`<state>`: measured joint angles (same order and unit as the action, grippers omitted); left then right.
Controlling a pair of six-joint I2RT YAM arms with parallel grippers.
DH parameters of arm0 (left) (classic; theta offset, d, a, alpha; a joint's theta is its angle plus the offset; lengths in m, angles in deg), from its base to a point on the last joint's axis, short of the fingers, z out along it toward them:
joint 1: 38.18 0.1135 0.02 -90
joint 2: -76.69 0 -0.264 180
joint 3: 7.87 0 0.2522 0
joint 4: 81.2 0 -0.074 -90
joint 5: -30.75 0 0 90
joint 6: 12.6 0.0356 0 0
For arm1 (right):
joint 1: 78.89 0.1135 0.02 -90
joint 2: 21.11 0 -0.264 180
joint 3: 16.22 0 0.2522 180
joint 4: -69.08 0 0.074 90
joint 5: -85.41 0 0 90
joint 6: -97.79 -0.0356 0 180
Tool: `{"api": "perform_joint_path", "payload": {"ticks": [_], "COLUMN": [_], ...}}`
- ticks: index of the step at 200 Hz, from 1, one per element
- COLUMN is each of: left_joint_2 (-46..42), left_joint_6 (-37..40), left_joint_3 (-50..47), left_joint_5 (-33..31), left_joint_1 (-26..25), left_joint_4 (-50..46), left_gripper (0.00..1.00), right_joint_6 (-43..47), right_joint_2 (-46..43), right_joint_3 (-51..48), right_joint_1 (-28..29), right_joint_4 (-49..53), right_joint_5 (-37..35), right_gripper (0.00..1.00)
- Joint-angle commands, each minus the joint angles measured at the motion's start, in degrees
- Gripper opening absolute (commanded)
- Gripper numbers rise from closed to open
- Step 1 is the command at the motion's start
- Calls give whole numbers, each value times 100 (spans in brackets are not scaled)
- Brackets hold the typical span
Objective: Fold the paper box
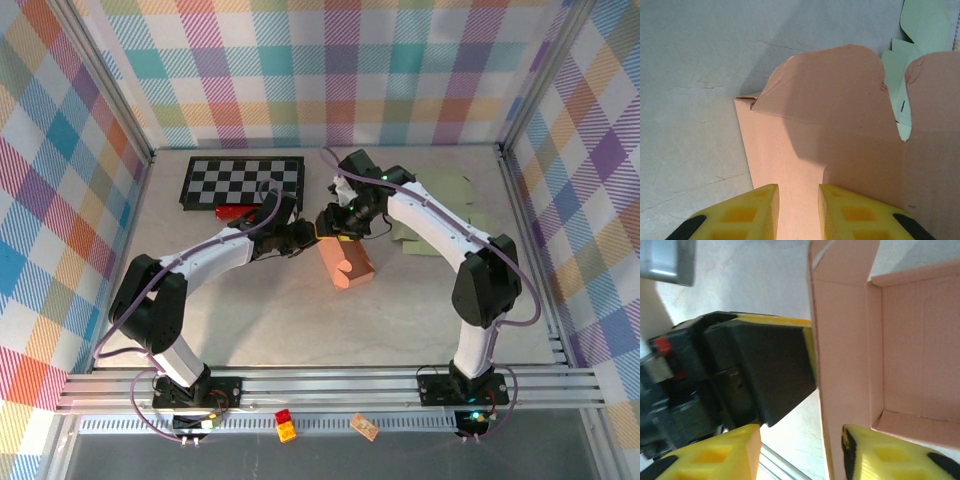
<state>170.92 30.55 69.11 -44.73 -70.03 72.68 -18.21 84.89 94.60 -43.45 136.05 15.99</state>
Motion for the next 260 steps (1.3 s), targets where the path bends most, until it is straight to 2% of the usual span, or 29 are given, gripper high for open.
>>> {"api": "perform_joint_path", "payload": {"ticks": [1, 41, 61, 84, 117, 147, 169, 203, 230, 246, 260], "left_joint_2": [60, -127, -398, -838, -1635, -2135, -2357, -2425, -2442, -2352, -2273], "left_joint_6": [115, 231, 463, 673, 908, 1056, 1053, 1116, 1345, 1499, 1573], "left_joint_3": [163, 306, 476, 543, 314, 30, -209, -327, -344, -358, -373], "left_joint_5": [51, -66, -293, -724, -1210, -1169, -868, -343, -230, -70, 13], "left_joint_1": [-49, -16, -14, -7, -8, -5, 20, 22, 22, 28, 30], "left_joint_4": [-160, -302, -919, -1537, -2229, -2604, -2657, -2784, -2929, -2939, -2917], "left_gripper": [27, 29, 35, 39, 40, 40, 40, 40, 43, 45, 46], "right_joint_6": [108, -558, -1124, -2209, -4557, -6172, -7070, -8122, -8503, -8492, -8423], "right_joint_2": [63, 66, -44, -263, -647, -449, 127, 581, 773, 937, 1042], "right_joint_3": [173, 253, 211, 73, -307, 116, 944, 1202, 1356, 1540, 1666], "right_joint_1": [59, 83, 116, 172, 376, 666, 723, 743, 745, 736, 732], "right_joint_4": [246, -94, -364, -635, -720, -54, 999, 1217, 1105, 1114, 1143], "right_joint_5": [-15, -267, -558, -1150, -2460, -3644, -4034, -4313, -4447, -4429, -4349], "right_gripper": [40, 11, 0, 0, 0, 0, 0, 0, 0, 8, 19]}}
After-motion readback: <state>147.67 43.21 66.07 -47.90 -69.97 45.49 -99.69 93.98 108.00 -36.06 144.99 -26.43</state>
